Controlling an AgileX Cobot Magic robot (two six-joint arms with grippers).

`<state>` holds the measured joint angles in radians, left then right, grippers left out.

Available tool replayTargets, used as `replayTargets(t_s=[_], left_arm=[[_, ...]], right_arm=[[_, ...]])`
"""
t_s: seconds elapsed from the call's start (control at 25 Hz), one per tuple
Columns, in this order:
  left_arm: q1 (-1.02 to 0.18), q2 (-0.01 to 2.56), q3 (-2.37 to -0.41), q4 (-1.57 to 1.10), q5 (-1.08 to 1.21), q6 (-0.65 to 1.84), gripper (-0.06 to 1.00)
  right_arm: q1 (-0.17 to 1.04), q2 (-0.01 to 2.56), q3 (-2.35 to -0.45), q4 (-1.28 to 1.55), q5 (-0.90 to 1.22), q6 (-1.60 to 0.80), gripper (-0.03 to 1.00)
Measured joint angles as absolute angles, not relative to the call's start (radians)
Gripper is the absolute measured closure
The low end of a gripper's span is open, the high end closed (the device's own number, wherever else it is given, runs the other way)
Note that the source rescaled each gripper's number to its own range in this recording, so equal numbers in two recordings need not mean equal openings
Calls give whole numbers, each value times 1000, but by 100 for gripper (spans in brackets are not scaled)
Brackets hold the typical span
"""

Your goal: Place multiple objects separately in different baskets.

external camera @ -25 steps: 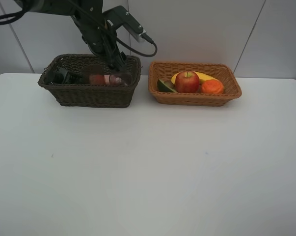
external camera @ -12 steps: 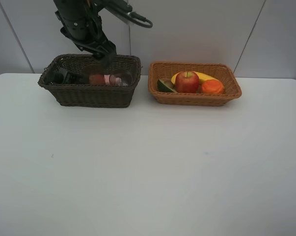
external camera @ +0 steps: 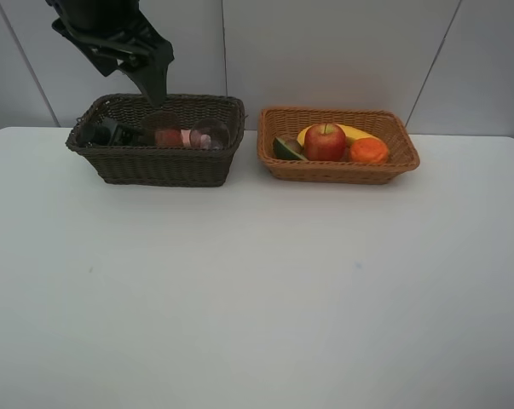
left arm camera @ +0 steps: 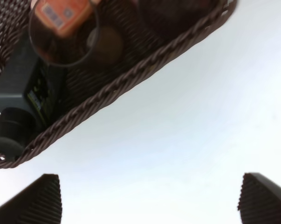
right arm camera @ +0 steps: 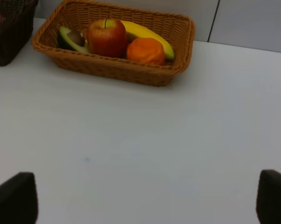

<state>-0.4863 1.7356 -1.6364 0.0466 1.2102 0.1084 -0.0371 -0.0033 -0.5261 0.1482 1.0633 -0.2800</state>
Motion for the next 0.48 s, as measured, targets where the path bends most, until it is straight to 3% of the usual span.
replayTargets(t_s=[0.48], left_arm=[[-486, 1387, -1299, 10, 1216, 105, -6]], right_arm=[[-37, -3, -526, 148, 1063, -280, -2]])
